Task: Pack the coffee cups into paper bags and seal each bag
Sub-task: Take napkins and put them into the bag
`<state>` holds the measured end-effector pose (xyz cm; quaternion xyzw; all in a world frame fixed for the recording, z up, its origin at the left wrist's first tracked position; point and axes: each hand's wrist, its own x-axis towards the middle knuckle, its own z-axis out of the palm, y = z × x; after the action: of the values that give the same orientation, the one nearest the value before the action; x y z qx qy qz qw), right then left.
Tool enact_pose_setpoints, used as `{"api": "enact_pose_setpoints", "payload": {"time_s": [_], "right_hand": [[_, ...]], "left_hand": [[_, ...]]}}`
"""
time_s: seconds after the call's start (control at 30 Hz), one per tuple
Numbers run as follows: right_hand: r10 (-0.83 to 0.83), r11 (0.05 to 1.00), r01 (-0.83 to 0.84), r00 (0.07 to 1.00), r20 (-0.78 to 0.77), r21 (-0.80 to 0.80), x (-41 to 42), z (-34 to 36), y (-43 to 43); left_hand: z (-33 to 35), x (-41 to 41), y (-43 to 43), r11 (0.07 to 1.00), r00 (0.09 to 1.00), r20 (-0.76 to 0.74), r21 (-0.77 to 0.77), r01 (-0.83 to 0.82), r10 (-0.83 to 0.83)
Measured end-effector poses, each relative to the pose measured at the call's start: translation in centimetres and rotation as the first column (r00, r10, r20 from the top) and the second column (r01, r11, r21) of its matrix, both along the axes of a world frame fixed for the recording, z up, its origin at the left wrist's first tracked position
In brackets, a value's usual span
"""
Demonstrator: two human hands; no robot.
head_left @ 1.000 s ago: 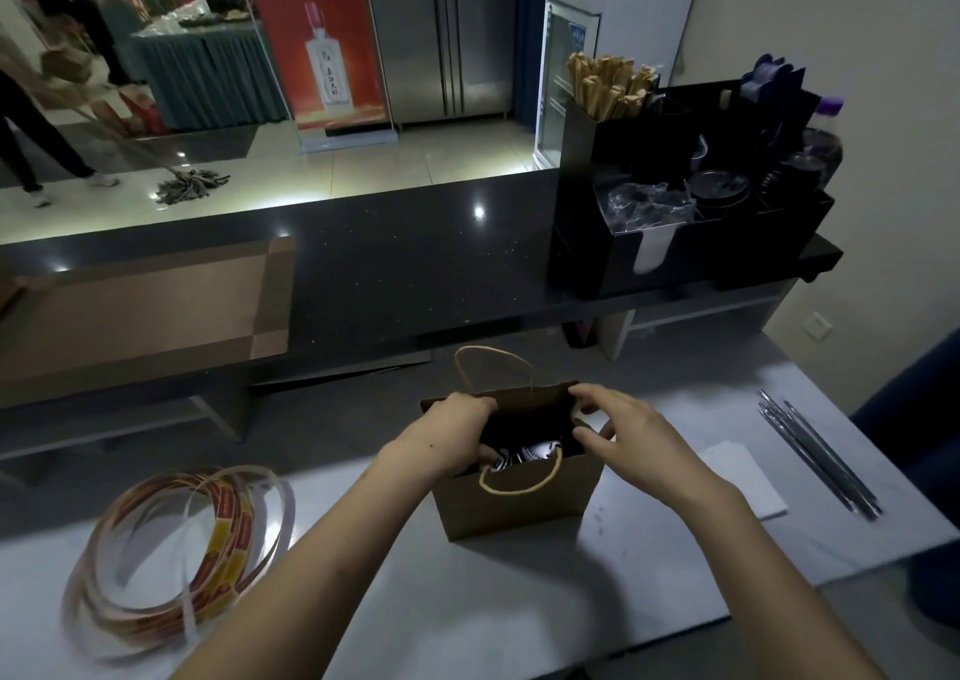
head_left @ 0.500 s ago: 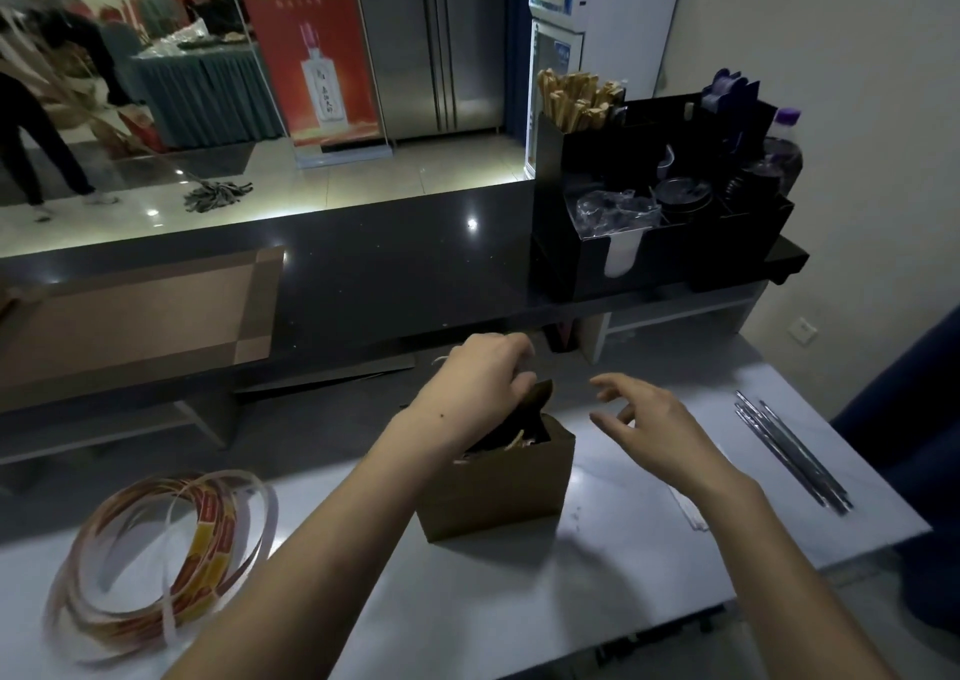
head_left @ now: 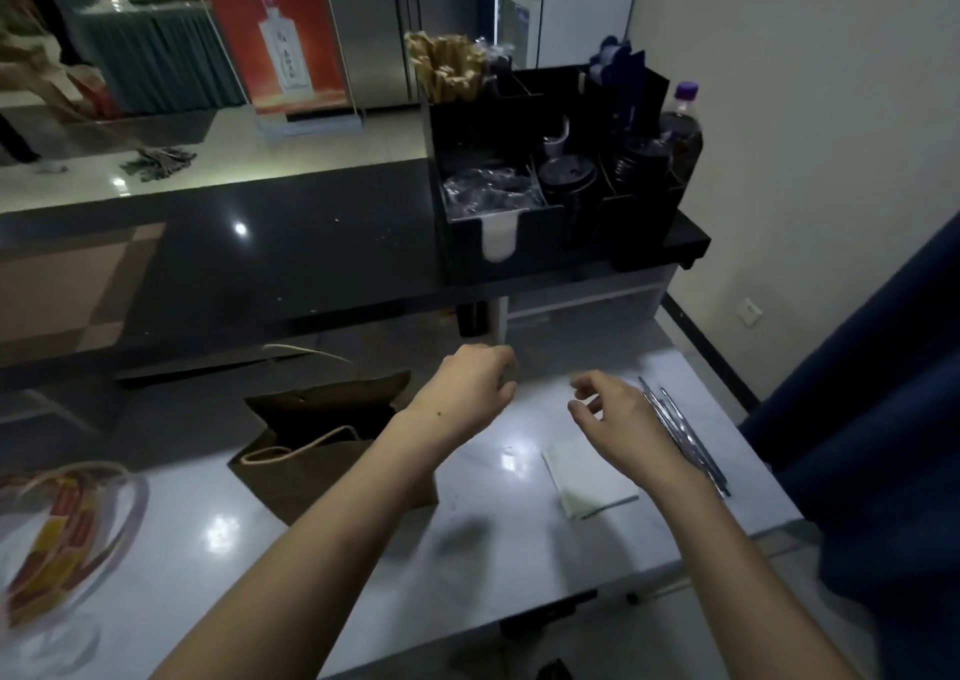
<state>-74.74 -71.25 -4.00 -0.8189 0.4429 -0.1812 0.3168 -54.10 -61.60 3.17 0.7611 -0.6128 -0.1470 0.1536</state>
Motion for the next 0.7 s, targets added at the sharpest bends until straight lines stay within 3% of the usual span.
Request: {"api": "enact_pose_setpoints", "payload": {"time_s": [0.5, 0.7], "right_hand": [[0.052, 0.994, -0.036, 0.988, -0.148, 0.108, -7.9, -9.9, -4.4], [0.018, 0.986, 0.013, 0.983, -0.185, 0.164, -9.1, -13.1, -4.3]], "left_hand": [[-13.9, -8.0, -3.2, 0.969, 0.981, -0.110, 0.208, -0.137, 0.162], [-17.6, -9.6, -2.3, 0.923, 0.929, -0.181, 0.277, -0.267, 0.323]]}}
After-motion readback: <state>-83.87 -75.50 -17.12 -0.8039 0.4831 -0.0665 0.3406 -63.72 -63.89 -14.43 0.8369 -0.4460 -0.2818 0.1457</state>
